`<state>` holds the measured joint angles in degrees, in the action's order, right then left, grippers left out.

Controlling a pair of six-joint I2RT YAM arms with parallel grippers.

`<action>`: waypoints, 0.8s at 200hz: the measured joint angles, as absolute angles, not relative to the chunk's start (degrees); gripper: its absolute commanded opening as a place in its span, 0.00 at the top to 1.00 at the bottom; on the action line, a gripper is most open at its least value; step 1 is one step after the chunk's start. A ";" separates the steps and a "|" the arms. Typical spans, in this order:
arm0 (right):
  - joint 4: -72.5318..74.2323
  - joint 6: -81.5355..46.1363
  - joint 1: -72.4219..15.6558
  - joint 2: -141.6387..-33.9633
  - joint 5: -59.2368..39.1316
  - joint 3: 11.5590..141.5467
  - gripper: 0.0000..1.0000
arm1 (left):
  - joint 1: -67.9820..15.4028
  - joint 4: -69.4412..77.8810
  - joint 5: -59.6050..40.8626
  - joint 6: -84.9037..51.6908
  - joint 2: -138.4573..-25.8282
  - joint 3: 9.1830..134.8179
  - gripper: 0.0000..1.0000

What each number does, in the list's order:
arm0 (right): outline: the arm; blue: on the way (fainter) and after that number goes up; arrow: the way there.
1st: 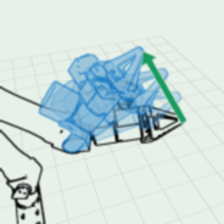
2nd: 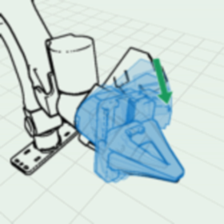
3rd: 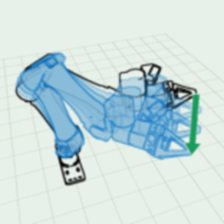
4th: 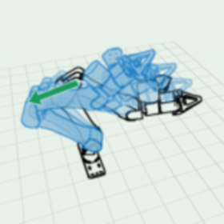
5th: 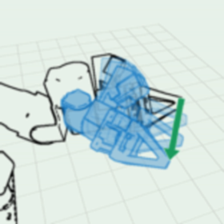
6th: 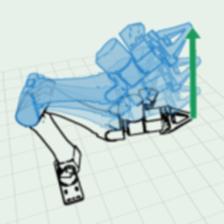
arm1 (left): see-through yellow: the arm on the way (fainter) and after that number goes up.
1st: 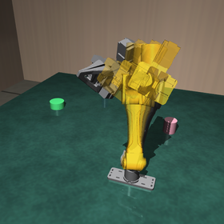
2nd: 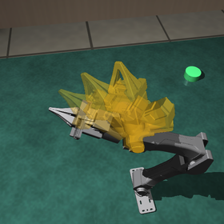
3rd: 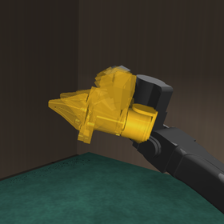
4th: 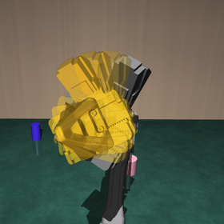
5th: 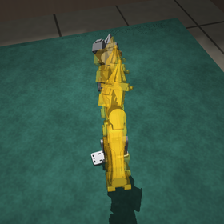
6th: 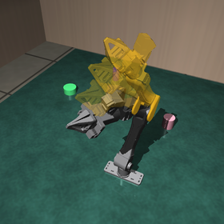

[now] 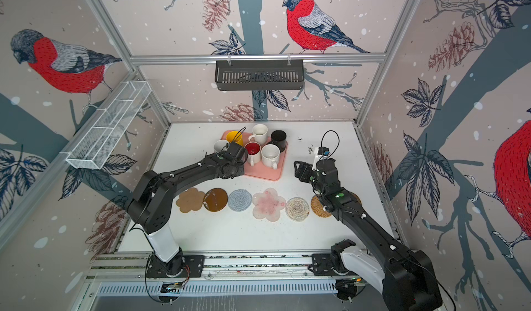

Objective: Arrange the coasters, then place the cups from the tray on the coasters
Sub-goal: 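Grasp the purple mug with the left gripper and lift it toward the robot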

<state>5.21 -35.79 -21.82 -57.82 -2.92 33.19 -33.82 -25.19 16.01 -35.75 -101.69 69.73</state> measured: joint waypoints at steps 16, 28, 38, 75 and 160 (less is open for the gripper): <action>5.21 -35.79 -21.85 -57.82 -2.92 33.19 0.28 | -34.28 -25.74 17.23 -35.77 -100.55 69.49 1.00; 5.21 -35.79 -21.85 -57.82 -2.92 33.19 0.28 | -34.52 -26.09 17.89 -35.79 -99.85 69.34 1.00; 5.21 -35.79 -21.85 -57.82 -2.92 33.19 0.28 | -34.74 -26.33 18.22 -35.79 -99.33 69.14 1.00; 5.21 -35.77 -21.93 -57.49 -2.92 33.19 0.28 | -35.99 -27.11 19.35 -36.05 -96.42 67.51 1.00; 5.21 -35.79 -22.11 -56.40 -2.92 33.19 0.28 | -38.48 -30.96 21.12 -40.66 -84.84 59.83 1.00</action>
<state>5.21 -35.79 -22.11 -56.40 -2.92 33.19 -38.48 -30.96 21.12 -40.66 -84.84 59.83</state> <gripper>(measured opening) 0.723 0.173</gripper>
